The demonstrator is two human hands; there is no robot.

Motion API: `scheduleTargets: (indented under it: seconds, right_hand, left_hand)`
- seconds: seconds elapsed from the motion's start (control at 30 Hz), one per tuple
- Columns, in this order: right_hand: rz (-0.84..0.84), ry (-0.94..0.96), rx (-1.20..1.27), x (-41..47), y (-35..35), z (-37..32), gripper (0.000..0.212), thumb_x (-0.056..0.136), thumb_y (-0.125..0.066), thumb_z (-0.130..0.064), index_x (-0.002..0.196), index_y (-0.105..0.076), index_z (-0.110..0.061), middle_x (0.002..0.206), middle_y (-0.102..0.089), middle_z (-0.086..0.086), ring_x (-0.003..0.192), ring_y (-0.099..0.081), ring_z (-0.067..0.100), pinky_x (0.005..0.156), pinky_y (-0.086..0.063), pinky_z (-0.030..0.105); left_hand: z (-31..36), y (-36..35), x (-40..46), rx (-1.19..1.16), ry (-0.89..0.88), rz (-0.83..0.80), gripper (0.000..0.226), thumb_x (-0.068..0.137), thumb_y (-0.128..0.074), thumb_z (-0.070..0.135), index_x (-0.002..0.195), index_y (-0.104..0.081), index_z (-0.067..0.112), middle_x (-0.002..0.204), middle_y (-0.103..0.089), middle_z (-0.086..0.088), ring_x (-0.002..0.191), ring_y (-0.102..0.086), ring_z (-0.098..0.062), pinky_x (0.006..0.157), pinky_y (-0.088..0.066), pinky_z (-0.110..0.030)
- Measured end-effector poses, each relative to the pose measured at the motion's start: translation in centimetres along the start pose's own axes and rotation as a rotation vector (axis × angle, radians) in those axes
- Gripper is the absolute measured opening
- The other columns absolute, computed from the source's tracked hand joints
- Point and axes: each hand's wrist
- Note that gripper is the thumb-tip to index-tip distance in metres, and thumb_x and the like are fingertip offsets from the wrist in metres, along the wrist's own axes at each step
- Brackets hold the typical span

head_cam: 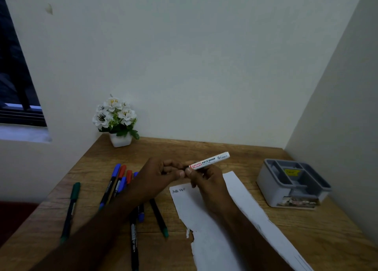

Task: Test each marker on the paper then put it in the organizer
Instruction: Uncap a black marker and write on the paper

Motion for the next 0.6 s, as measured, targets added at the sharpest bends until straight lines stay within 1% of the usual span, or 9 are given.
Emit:
scheduleTargets:
  seconds: [0.07,0.1,0.17,0.2,0.3,0.4,0.5,0.57,0.6]
  right_hand:
    - [0.051,-0.014,-0.017,0.2,0.3,0.0,0.017,0.097,-0.064,-0.024,0.109,-0.075,-0.02,0.103,-0.076,0.002,0.098,-0.069,0.016,0.076,-0.054,0.029]
    - [0.071,-0.011,0.002,0.4,0.6,0.0,0.019,0.099,-0.06,-0.022,0.112,-0.072,-0.017,0.107,-0.076,0.003,0.103,-0.069,0.019,0.081,-0.056,0.033]
    - [0.108,-0.005,0.032,0.7,0.9,-0.2,0.019,0.102,-0.054,-0.017,0.116,-0.065,-0.008,0.101,-0.076,0.007,0.099,-0.072,0.023,0.084,-0.056,0.041]
    - [0.118,-0.01,0.013,0.7,0.9,-0.3,0.019,0.103,-0.052,-0.016,0.117,-0.061,-0.008,0.093,-0.074,0.006,0.09,-0.071,0.023,0.08,-0.057,0.041]
    - [0.123,-0.028,-0.102,0.6,0.5,-0.1,0.017,0.105,-0.049,-0.019,0.118,-0.059,-0.015,0.075,-0.056,0.002,0.068,-0.055,0.016,0.061,-0.048,0.03]
    - [0.169,-0.019,-0.343,0.6,0.5,0.0,0.023,0.106,-0.045,-0.025,0.109,-0.062,-0.009,0.073,-0.05,-0.005,0.064,-0.046,0.003,0.061,-0.039,0.02]
    - [0.186,-0.058,-0.478,0.7,1.1,-0.7,0.023,0.107,-0.042,-0.026,0.102,-0.06,-0.012,0.082,-0.054,-0.005,0.069,-0.048,0.002,0.06,-0.037,0.015]
    - [0.18,-0.034,-0.558,0.6,2.1,-1.5,0.019,0.104,-0.048,-0.023,0.109,-0.063,-0.013,0.092,-0.061,-0.001,0.076,-0.054,0.006,0.062,-0.038,0.014]
    - [0.189,0.007,-0.594,0.5,2.7,-2.0,0.019,0.102,-0.053,-0.02,0.116,-0.064,-0.014,0.096,-0.063,-0.002,0.08,-0.056,0.006,0.064,-0.039,0.01]
  left_hand:
    - [-0.3,0.2,0.0,0.109,0.007,0.055,0.01,0.085,-0.072,0.022,0.094,-0.076,0.021,0.088,-0.076,0.008,0.082,-0.071,-0.011,0.074,-0.054,-0.023]
    - [-0.4,0.2,0.0,0.159,-0.006,0.076,0.009,0.085,-0.072,0.024,0.092,-0.076,0.021,0.086,-0.076,0.009,0.079,-0.07,-0.008,0.072,-0.053,-0.022]
    - [-0.5,-0.1,0.1,0.214,-0.063,0.092,0.007,0.085,-0.072,0.021,0.09,-0.077,0.02,0.085,-0.075,0.011,0.079,-0.067,-0.001,0.067,-0.048,-0.011]
    - [-0.4,-0.3,0.1,0.236,-0.083,0.091,0.006,0.085,-0.073,0.019,0.089,-0.076,0.02,0.084,-0.074,0.011,0.079,-0.066,0.0,0.066,-0.045,-0.007]
    - [-0.4,-0.9,0.4,0.301,-0.095,0.065,0.005,0.083,-0.074,0.016,0.088,-0.075,0.018,0.084,-0.072,0.01,0.08,-0.065,0.0,0.068,-0.045,-0.006]
    - [-0.3,-1.3,0.7,0.339,-0.098,0.037,0.005,0.083,-0.073,0.018,0.086,-0.074,0.021,0.084,-0.071,0.013,0.082,-0.064,0.001,0.069,-0.046,-0.007]
    - [0.2,-1.4,1.1,0.36,-0.127,0.058,0.005,0.082,-0.074,0.017,0.083,-0.073,0.022,0.082,-0.071,0.011,0.08,-0.065,-0.001,0.068,-0.048,-0.01]
    - [0.5,-1.5,1.7,0.39,-0.15,0.076,0.002,0.081,-0.075,0.016,0.083,-0.074,0.017,0.08,-0.072,0.007,0.077,-0.065,-0.005,0.068,-0.048,-0.016]
    - [0.7,-1.6,1.9,0.409,-0.156,0.078,0.002,0.08,-0.076,0.016,0.082,-0.075,0.016,0.078,-0.072,0.005,0.075,-0.064,-0.006,0.067,-0.047,-0.017]
Point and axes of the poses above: each hand's wrist, its own x-axis towards the middle knuckle, its own y-axis out of the back of the hand, z = x × y
